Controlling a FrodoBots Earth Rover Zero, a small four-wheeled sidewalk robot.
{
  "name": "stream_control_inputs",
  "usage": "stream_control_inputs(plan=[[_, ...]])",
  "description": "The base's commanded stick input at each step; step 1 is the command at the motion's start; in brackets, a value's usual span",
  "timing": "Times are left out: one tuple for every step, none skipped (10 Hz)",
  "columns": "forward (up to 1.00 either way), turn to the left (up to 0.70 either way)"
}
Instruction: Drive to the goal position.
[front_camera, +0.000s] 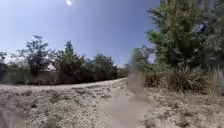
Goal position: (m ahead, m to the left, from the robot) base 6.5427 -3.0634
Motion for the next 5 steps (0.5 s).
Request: stream_control_inputs(plan=[[0.45,0.02],[0.45,0.02],[0.45,0.02],[0.45,0.02],[0.45,0.02]])
